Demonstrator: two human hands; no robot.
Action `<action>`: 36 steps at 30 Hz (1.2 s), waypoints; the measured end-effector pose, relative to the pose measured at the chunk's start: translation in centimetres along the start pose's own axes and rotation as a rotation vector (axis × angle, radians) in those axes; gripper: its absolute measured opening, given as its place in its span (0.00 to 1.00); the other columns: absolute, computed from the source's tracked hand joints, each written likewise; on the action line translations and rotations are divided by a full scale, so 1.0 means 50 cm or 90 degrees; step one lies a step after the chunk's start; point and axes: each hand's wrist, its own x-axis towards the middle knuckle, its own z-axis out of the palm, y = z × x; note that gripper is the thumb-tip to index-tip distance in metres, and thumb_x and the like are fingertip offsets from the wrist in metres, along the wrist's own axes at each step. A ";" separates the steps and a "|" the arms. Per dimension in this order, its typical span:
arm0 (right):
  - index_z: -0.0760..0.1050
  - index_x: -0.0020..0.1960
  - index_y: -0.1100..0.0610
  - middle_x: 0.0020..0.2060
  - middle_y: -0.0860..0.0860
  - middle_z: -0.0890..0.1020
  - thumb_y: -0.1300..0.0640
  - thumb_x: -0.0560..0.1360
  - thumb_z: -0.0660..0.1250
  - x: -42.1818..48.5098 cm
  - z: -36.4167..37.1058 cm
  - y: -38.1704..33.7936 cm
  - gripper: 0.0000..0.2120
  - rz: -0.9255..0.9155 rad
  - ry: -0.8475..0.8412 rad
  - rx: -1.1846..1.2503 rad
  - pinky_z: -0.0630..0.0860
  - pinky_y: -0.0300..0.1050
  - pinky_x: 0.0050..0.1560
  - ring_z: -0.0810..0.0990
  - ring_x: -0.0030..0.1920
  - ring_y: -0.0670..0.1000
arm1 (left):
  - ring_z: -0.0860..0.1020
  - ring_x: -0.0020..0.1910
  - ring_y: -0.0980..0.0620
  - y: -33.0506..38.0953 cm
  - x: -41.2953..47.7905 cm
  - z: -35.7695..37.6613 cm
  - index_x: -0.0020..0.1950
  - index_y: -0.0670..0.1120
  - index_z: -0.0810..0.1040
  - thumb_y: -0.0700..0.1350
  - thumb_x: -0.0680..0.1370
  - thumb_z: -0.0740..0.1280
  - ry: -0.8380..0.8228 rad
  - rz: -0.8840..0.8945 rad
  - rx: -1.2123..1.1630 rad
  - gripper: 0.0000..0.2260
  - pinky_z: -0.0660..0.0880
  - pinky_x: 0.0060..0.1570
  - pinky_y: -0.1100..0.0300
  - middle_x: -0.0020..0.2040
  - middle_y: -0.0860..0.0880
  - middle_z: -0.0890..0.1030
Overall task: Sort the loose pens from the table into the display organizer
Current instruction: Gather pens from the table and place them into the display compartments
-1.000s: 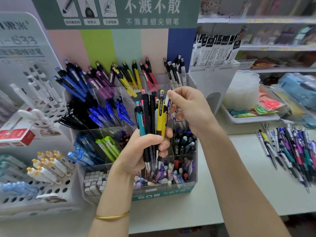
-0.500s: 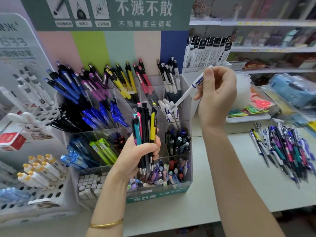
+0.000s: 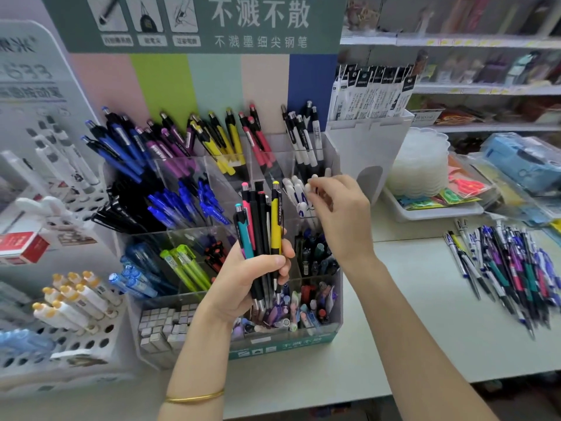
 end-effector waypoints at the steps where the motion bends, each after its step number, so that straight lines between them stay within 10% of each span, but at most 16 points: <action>1: 0.80 0.56 0.61 0.47 0.53 0.78 0.64 0.75 0.70 0.000 -0.004 -0.006 0.10 -0.001 0.019 -0.011 0.71 0.30 0.50 0.77 0.45 0.48 | 0.74 0.34 0.51 0.001 -0.001 0.001 0.48 0.45 0.80 0.39 0.67 0.70 -0.003 0.005 -0.003 0.10 0.73 0.33 0.59 0.42 0.44 0.77; 5: 0.81 0.52 0.60 0.42 0.46 0.77 0.60 0.77 0.67 -0.013 -0.027 -0.076 0.07 -0.018 0.070 0.110 0.74 0.32 0.44 0.75 0.38 0.44 | 0.74 0.33 0.51 0.008 -0.009 0.004 0.45 0.48 0.82 0.40 0.66 0.71 0.023 0.019 0.010 0.09 0.73 0.33 0.59 0.40 0.44 0.76; 9: 0.76 0.40 0.52 0.32 0.47 0.77 0.46 0.76 0.66 -0.027 -0.018 -0.131 0.11 0.099 -0.266 0.149 0.72 0.36 0.37 0.76 0.33 0.44 | 0.75 0.33 0.50 0.015 -0.022 -0.001 0.46 0.44 0.79 0.38 0.68 0.71 0.049 0.038 0.038 0.08 0.73 0.32 0.58 0.37 0.46 0.78; 21: 0.74 0.35 0.59 0.27 0.57 0.77 0.62 0.76 0.68 -0.023 0.012 -0.146 0.10 0.318 -0.524 0.398 0.68 0.37 0.25 0.71 0.23 0.47 | 0.76 0.31 0.51 0.046 -0.089 -0.028 0.52 0.37 0.75 0.37 0.71 0.66 0.162 -0.019 0.065 0.10 0.75 0.29 0.59 0.36 0.47 0.79; 30: 0.75 0.49 0.65 0.31 0.54 0.78 0.64 0.77 0.65 0.018 0.023 -0.182 0.04 0.308 -0.449 0.427 0.71 0.35 0.25 0.73 0.24 0.44 | 0.84 0.38 0.44 0.091 -0.081 -0.040 0.54 0.34 0.77 0.29 0.76 0.63 0.285 0.005 0.066 0.08 0.80 0.33 0.56 0.39 0.40 0.84; 36: 0.74 0.46 0.58 0.35 0.56 0.79 0.63 0.78 0.64 0.121 0.004 -0.211 0.03 0.202 -0.151 0.482 0.70 0.37 0.25 0.75 0.29 0.50 | 0.72 0.26 0.49 0.129 -0.048 -0.051 0.45 0.38 0.72 0.28 0.74 0.66 0.361 0.050 0.123 0.06 0.69 0.25 0.59 0.32 0.41 0.74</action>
